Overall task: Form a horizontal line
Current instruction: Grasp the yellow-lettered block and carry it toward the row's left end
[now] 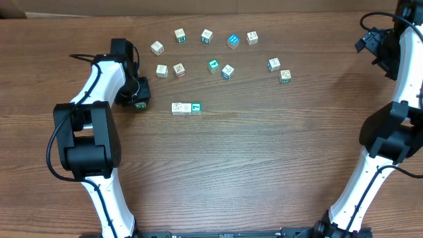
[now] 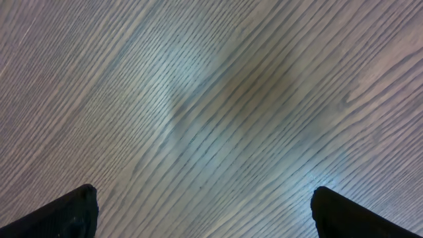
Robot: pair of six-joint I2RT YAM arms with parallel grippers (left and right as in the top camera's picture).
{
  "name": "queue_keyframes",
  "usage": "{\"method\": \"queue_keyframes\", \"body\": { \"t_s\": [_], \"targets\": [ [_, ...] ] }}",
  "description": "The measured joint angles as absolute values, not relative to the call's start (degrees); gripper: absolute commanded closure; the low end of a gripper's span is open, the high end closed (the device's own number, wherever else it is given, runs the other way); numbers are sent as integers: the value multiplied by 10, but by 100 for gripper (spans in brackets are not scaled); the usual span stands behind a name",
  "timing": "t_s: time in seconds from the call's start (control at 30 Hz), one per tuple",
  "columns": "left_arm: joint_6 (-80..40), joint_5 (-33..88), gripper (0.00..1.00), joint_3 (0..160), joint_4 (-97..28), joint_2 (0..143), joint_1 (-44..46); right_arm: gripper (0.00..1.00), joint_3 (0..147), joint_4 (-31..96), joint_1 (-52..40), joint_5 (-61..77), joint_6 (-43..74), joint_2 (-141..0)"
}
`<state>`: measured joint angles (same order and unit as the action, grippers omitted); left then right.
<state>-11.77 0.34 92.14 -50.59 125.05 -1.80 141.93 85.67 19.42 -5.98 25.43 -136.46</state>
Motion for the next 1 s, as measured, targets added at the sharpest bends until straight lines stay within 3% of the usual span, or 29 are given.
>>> {"method": "queue_keyframes", "body": {
  "t_s": [1.0],
  "targets": [
    [-108, -11, 69, 922, -501, 1251, 42, 0, 1419, 857, 194, -60, 254, -1365]
  ]
}}
